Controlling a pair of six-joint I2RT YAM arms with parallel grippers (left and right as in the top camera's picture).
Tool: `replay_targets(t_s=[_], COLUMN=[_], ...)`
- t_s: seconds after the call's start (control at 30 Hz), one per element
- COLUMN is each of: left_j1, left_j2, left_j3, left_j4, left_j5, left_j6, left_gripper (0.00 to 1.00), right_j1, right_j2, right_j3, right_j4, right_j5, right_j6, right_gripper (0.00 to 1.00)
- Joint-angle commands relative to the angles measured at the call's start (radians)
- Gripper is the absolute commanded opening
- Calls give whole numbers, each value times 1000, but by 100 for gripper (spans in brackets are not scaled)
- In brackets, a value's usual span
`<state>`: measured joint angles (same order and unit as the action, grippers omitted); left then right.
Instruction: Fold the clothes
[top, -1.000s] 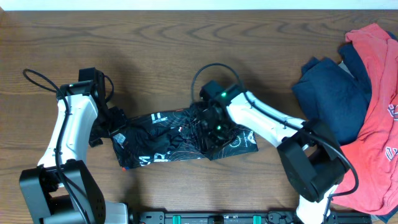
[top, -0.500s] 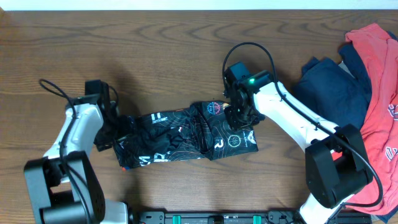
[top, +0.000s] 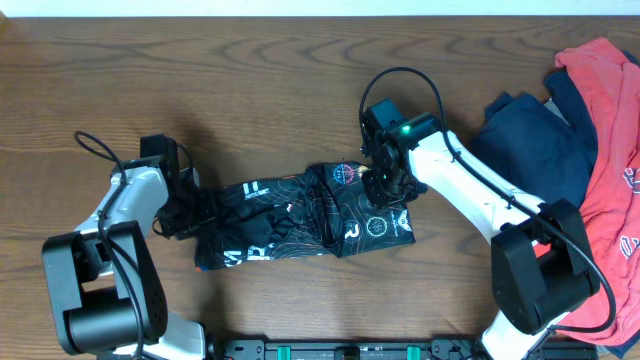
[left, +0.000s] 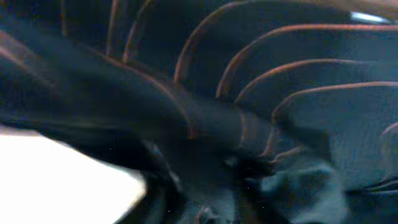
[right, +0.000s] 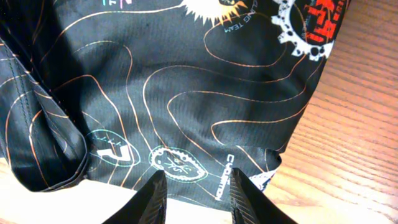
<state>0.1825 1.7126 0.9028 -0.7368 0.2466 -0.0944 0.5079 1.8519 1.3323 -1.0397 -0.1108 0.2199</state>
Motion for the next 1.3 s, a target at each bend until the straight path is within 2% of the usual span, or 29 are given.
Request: replay_targets(t_s=[0.0, 0.13, 0.23, 0.33, 0.53, 0.67, 0.8, 0.83, 0.9, 0.97, 1.17, 1.27], left_j1=[-2, 39, 101, 174, 278, 273, 223, 212, 194, 187, 186, 186], left_j2=[66, 62, 62, 62, 62, 62, 54, 54, 55, 55, 56, 58], left_j3=[-37, 9, 91, 191, 391, 507, 518, 508, 474, 422, 237, 156], left_j4=[20, -3, -68, -133, -243, -372, -459, -467, -469, -451, -274, -164], left_j5=[101, 90, -2, -84, -133, -127, -128, -127, -128, -128, -116, -39], left_j6=[27, 27, 20, -13, -15, -14, -7, -8, -7, -8, -11, 18], left_gripper=[21, 18, 19, 19, 19, 19, 19, 22, 55, 68, 72, 74], right_j1=[-6, -9, -27, -70, -179, -245, -280, -281, -280, -278, -278, -278], right_j2=[-11, -11, -11, -11, -11, -11, -11, -11, -11, -11, -11, -11], right_j3=[12, 12, 12, 12, 12, 12, 12, 12, 12, 12, 12, 12], right_j4=[-6, -10, -10, -21, -52, -72, -82, -83, -83, -83, -82, -81], right_j5=[6, 10, 22, 37, 75, 81, 80, 80, 80, 80, 77, 77], right_j6=[11, 11, 12, 11, 6, -12, -12, -11, -12, -12, -12, -11], right_gripper=[31, 31, 30, 29, 29, 29, 29, 29, 29, 30, 30, 30])
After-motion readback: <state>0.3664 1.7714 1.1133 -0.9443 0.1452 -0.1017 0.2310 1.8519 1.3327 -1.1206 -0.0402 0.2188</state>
